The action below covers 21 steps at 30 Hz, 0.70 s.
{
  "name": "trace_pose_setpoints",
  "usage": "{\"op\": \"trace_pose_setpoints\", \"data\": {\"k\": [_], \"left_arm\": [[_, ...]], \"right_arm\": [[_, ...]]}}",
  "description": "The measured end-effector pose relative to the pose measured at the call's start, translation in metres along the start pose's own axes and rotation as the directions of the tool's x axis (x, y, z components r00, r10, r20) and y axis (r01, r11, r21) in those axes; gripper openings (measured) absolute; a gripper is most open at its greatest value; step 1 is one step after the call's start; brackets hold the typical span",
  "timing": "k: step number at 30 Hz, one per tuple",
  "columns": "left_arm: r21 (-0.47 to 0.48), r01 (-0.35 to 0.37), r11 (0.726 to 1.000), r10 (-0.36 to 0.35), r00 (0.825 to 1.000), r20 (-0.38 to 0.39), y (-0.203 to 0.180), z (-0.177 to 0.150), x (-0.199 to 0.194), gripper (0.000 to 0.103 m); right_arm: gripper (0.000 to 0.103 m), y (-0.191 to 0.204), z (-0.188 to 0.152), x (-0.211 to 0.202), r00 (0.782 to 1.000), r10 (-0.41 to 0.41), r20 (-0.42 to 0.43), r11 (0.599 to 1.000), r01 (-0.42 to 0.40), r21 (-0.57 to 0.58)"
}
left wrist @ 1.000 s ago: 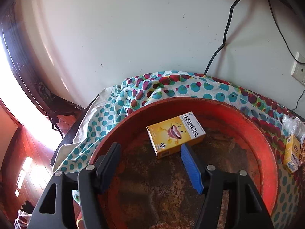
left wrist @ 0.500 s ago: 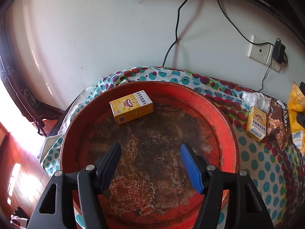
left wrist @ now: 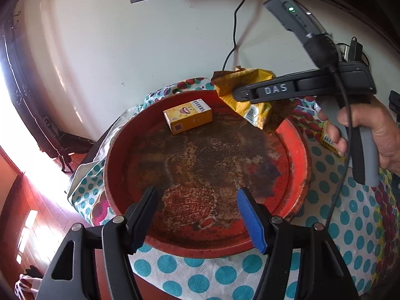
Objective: Organize objects
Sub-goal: 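Carry the yellow oat bag into the red tray with the right gripper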
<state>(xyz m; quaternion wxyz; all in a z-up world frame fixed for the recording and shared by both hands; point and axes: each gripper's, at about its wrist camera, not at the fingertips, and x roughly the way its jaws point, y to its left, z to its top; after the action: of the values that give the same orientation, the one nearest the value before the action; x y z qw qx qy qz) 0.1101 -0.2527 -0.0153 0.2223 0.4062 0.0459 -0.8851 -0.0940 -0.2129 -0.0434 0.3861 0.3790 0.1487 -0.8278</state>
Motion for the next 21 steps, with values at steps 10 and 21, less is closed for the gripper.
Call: {"op": "trace_pose_setpoints", "data": {"k": [10, 21], "left_arm": [[-0.083, -0.003, 0.997, -0.001, 0.999, -0.044, 0.027, -0.008, 0.010, 0.067], [-0.055, 0.069, 0.996, -0.069, 0.998, -0.006, 0.003, 0.005, 0.005, 0.067]], "right_arm": [[0.063, 0.005, 0.010, 0.050, 0.996, -0.004, -0.089, 1.000, 0.003, -0.011], [0.085, -0.017, -0.019, -0.021, 1.000, 0.004, 0.006, 0.997, -0.004, 0.076]]}}
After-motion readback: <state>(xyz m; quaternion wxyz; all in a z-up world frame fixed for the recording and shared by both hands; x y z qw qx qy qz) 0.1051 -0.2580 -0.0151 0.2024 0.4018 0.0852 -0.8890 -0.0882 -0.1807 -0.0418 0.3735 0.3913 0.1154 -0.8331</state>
